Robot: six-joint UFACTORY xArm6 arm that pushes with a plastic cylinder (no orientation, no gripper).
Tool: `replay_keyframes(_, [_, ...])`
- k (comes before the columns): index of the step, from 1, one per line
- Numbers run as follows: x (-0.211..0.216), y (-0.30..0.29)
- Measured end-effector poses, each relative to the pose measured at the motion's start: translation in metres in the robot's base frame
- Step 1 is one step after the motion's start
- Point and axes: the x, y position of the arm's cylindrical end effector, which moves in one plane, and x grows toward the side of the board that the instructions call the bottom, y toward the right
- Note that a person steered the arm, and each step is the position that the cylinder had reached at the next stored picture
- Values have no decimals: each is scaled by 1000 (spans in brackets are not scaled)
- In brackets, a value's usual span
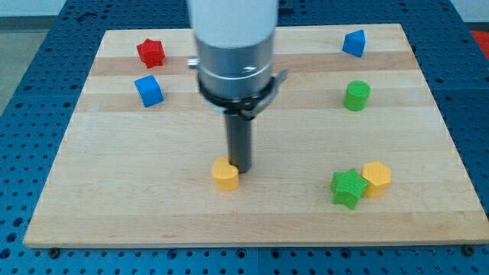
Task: Push the green star towards the bottom left of the board
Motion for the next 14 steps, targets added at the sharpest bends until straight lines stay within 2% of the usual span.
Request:
replay_keyframes(1, [20, -6])
replay_keyframes(3, [40, 55])
replay_keyframes(4, [61, 90])
replay_keyframes(5, [93, 101])
replay_keyframes(6, [98, 170])
replay_keyframes(7, [87, 188])
replay_keyframes(11, [26, 170])
replay_keyframes(13, [26, 110])
replay_keyframes(14, [25, 57])
